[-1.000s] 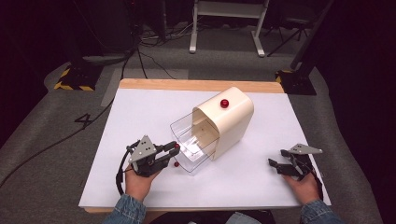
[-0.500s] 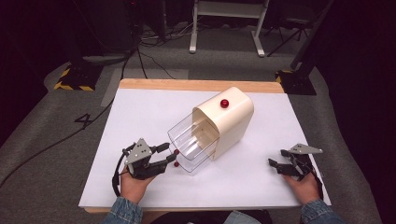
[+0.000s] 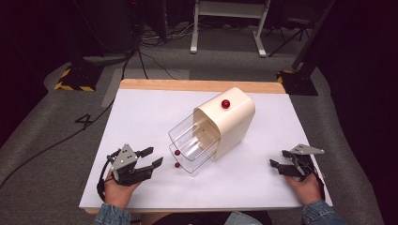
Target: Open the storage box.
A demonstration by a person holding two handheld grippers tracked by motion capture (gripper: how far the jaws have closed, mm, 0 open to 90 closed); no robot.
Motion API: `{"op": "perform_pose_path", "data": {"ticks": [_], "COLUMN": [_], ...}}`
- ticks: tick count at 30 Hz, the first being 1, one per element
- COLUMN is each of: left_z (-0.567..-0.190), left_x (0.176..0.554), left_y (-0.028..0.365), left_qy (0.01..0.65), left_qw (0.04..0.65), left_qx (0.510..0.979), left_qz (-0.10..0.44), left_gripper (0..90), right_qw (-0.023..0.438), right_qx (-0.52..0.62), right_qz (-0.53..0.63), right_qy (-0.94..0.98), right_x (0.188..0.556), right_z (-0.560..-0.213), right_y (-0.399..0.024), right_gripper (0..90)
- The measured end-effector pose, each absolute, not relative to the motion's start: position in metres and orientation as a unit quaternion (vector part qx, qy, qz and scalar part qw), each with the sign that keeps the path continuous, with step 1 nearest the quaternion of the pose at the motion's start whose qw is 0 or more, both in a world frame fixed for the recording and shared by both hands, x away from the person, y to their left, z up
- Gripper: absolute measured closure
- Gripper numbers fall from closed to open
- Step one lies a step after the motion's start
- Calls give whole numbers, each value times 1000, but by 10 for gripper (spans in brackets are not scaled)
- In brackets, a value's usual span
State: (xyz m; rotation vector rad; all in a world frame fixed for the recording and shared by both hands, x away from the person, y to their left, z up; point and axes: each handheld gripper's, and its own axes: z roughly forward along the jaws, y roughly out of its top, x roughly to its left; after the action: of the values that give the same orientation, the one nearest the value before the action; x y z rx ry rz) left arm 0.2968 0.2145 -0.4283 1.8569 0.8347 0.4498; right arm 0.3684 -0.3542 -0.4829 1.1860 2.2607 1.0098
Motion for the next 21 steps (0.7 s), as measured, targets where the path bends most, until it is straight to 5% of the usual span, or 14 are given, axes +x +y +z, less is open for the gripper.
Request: {"op": "perform_pose_path", "data": {"ticks": [21], "left_z": [-479], "left_x": [313], "left_y": [264], "left_qy": [401], "left_qw": [321], "left_qx": [839], "left_qz": [178], "left_gripper": [250], "right_qw": [198], "right_qx": [423], "right_qz": [361], "right_qy": [807], "right_x": [368], "right_z": [-483], "right_y": [-354], "right_gripper": [273]}}
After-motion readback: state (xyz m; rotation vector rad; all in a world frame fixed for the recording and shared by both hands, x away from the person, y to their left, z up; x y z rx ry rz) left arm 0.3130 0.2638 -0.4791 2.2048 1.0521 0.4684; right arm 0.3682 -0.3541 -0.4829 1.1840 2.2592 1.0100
